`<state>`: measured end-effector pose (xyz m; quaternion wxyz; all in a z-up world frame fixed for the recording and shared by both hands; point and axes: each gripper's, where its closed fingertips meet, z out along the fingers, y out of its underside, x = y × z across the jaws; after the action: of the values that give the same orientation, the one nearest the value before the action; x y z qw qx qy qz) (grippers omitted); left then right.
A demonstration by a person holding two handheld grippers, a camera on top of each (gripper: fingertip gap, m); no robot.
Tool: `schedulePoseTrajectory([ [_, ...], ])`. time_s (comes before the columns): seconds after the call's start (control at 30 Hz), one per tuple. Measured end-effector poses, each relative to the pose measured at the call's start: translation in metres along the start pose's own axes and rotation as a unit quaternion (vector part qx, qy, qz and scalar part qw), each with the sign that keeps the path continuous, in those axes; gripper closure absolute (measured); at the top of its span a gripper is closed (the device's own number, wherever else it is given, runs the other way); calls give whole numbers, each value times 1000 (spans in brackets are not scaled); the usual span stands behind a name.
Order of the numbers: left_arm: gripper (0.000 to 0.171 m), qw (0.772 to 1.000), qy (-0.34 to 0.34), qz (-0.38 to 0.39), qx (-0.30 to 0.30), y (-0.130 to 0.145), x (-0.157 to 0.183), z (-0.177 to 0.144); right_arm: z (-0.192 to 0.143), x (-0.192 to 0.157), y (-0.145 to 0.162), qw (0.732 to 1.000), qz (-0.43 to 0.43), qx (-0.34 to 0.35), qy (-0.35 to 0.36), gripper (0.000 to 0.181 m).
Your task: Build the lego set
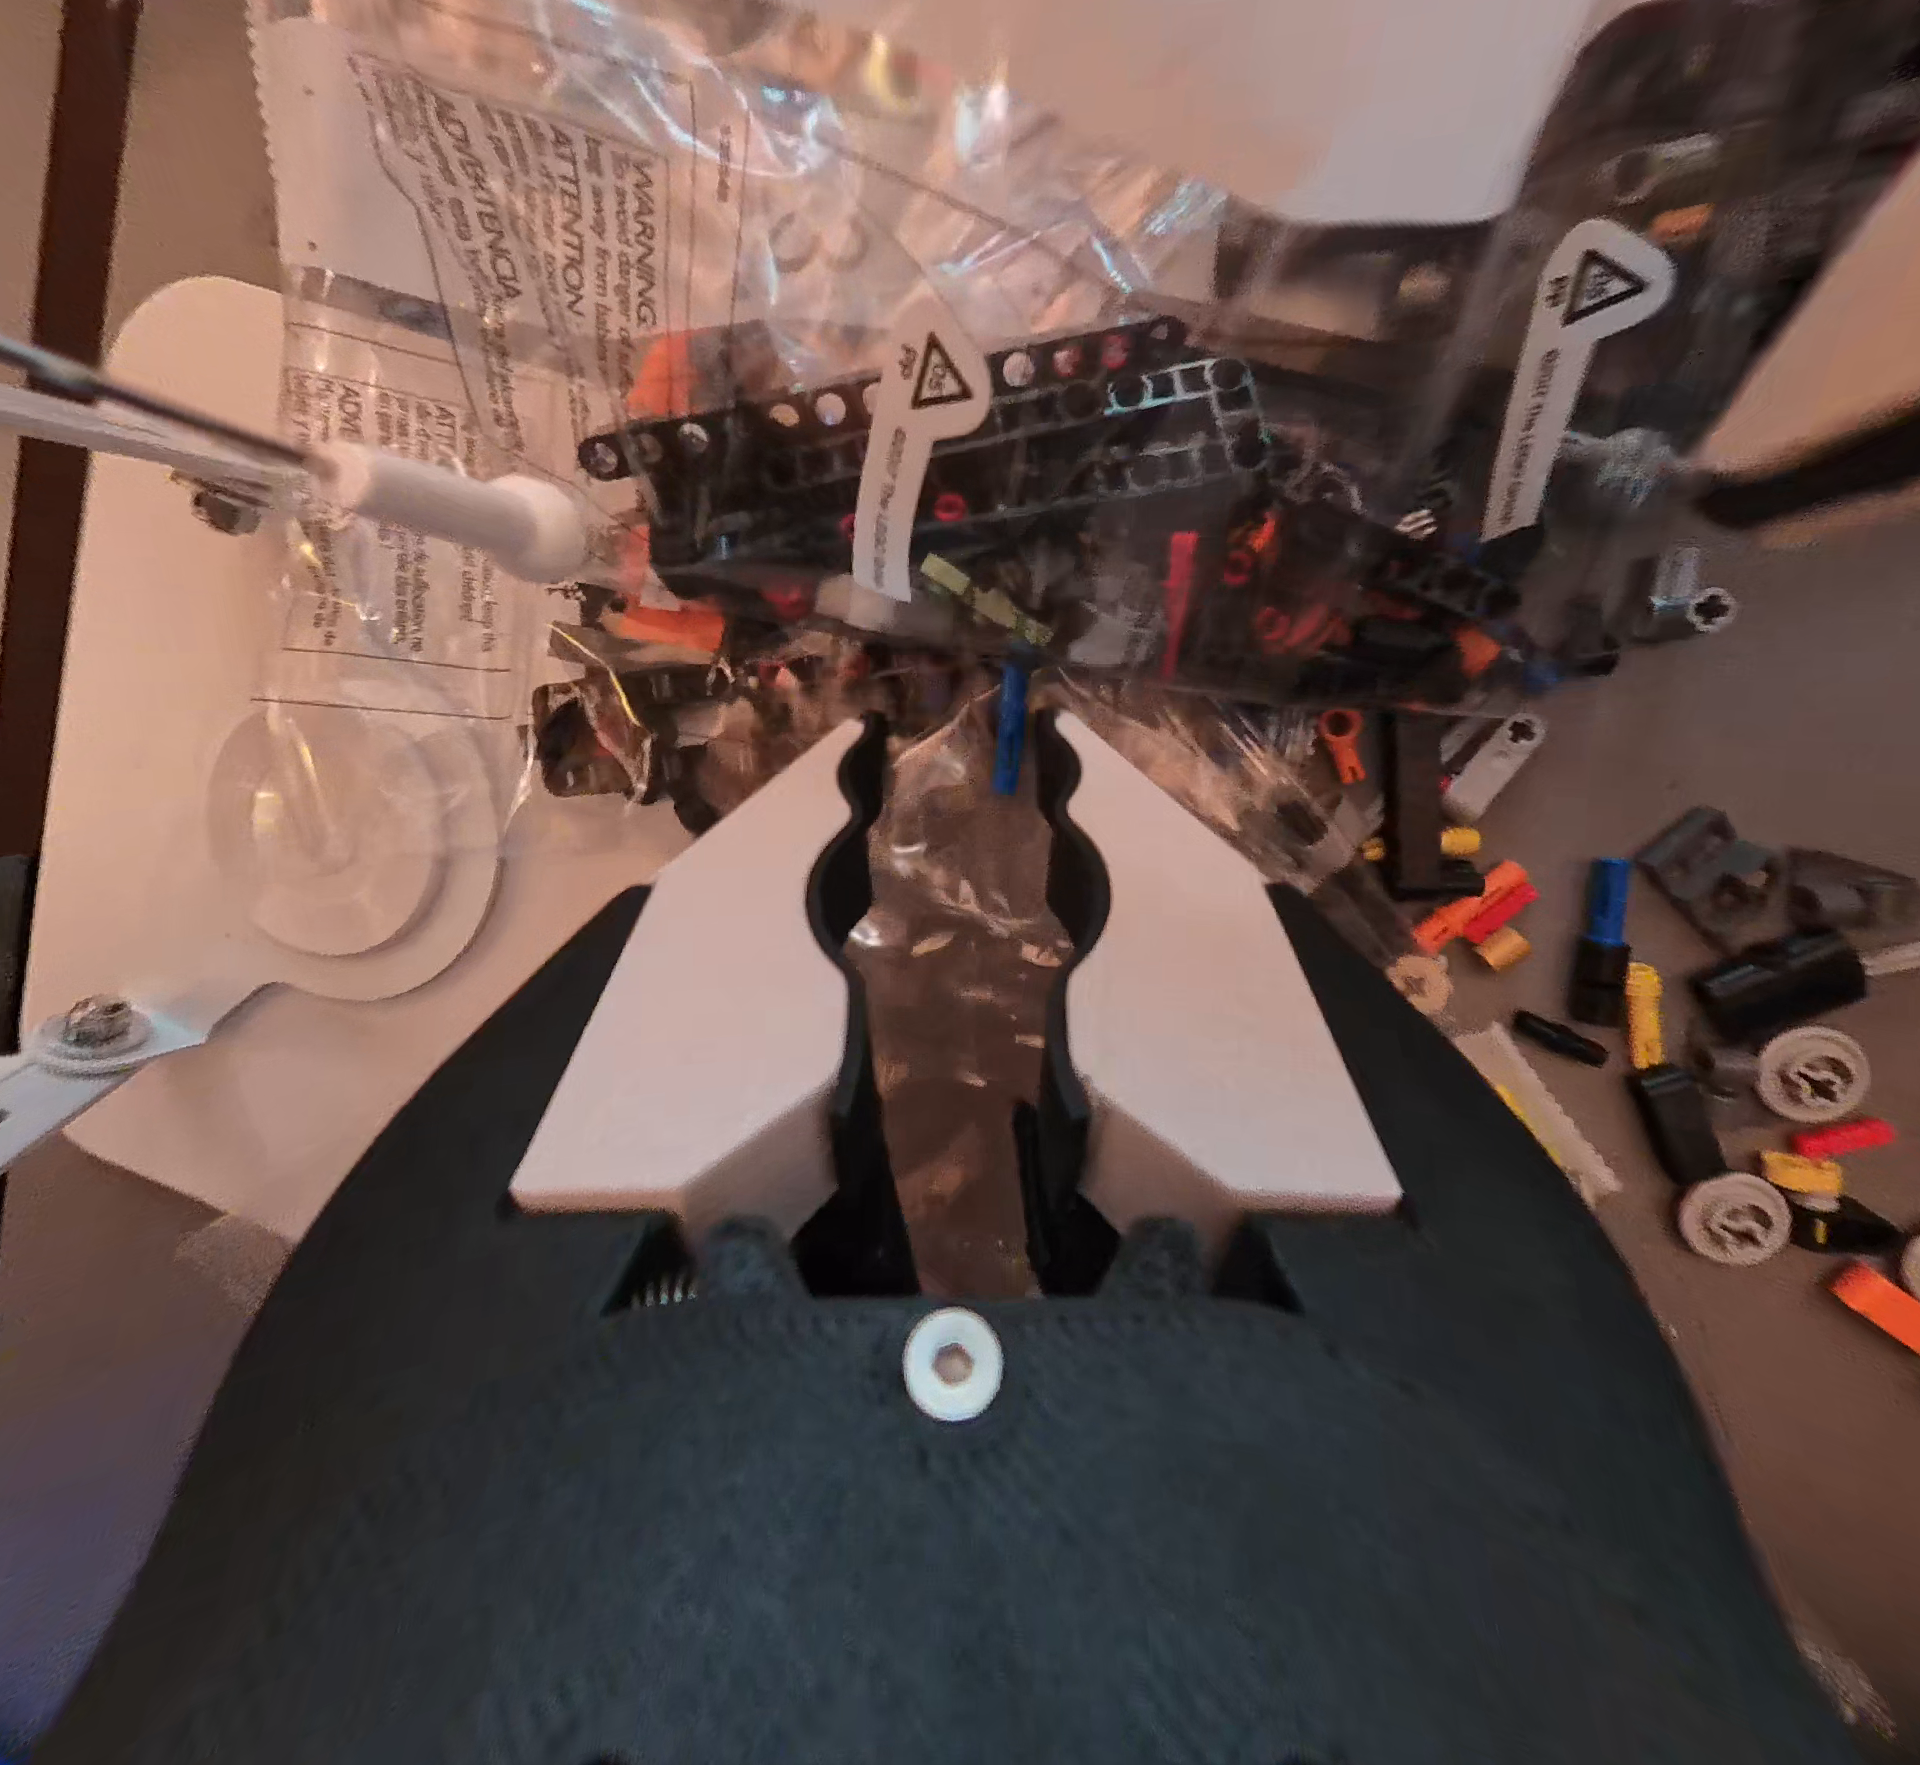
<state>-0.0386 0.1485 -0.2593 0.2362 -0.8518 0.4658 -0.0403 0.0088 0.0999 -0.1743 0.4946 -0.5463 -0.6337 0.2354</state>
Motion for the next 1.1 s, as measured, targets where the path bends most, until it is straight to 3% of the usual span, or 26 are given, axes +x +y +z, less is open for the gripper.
schedulePoseTrajectory([
  [0.07,151,1000,6,-4,7,0,1,7,-1,1,-1,1000,2,4,1,181],
  [0.13,169,1000,-5,-1,11,-1,-5,6,-3,3,-3,1000,5,9,3,181],
  [0.43,169,999,-4,-4,54,-4,-9,-20,-5,3,-5,1000,8,16,4,181],
  [0.6,169,989,35,21,143,-30,10,-57,-5,3,-9,1000,15,28,3,181],
  [0.73,169,979,59,62,184,-48,32,-80,-5,4,-11,999,12,33,10,170],
  [1.1,169,980,68,114,150,-60,59,-84,-4,1,-13,995,-83,6,53,168],
])
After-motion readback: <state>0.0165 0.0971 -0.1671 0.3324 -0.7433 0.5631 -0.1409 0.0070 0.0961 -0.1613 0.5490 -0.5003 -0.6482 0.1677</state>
